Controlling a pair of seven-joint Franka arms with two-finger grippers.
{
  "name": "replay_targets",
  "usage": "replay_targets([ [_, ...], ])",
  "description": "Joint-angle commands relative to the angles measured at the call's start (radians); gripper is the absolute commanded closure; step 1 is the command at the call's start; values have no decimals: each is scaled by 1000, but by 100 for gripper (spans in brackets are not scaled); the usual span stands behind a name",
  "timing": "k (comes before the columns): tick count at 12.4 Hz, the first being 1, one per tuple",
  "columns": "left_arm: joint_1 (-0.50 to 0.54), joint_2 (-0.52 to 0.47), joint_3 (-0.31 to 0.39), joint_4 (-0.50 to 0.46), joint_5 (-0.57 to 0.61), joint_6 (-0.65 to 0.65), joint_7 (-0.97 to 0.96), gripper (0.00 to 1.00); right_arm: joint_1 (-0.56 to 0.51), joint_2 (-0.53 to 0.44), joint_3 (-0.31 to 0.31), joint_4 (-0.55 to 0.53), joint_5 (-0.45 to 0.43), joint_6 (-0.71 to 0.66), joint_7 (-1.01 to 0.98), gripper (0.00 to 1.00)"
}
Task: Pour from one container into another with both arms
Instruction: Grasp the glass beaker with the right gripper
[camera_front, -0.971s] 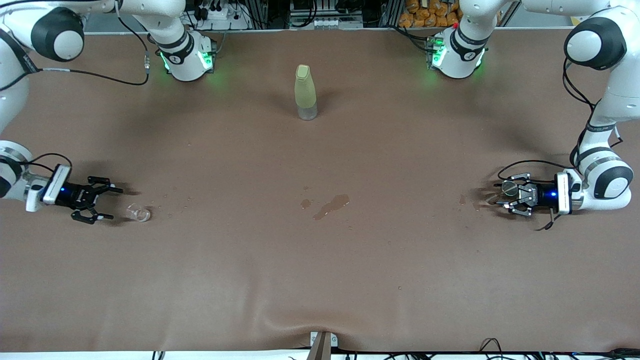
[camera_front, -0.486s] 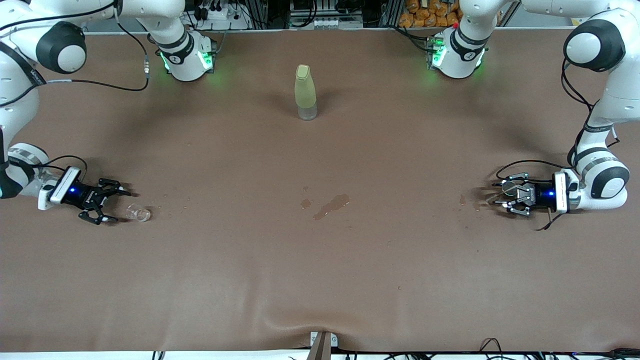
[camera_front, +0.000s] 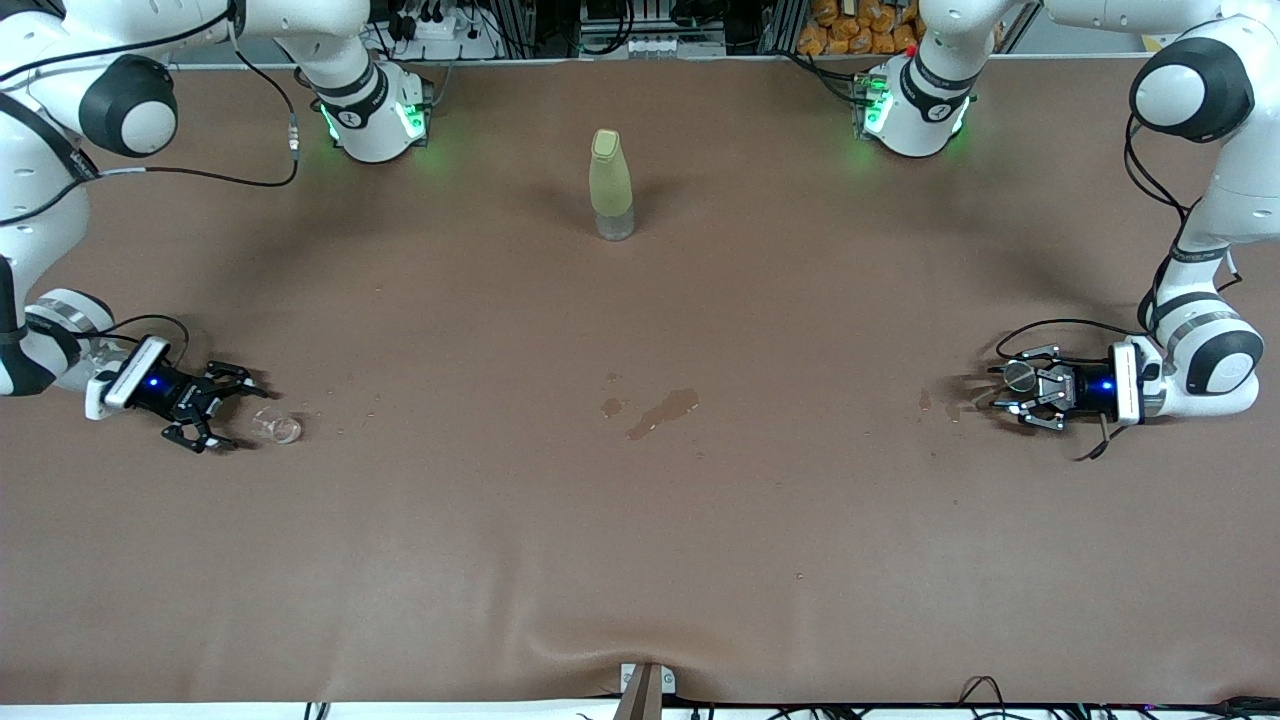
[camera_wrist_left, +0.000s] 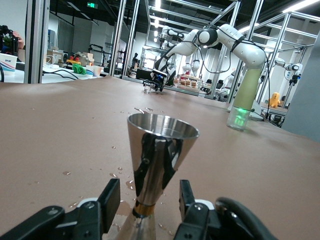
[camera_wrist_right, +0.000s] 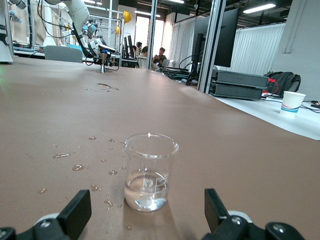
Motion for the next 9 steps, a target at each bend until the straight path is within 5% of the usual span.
replay_targets([
  [1,-2,13,-1,16,-29,-17,17,59,-12,27,7,11,28,-20,-187,0],
  [5,-5,11,-1,19,-26,-17,18,99,12,56,17,8,62,-19,-191,0],
  [9,-5,-1,-1,20,-26,-17,8,100,35,68,46,8,66,-14,-202,0],
])
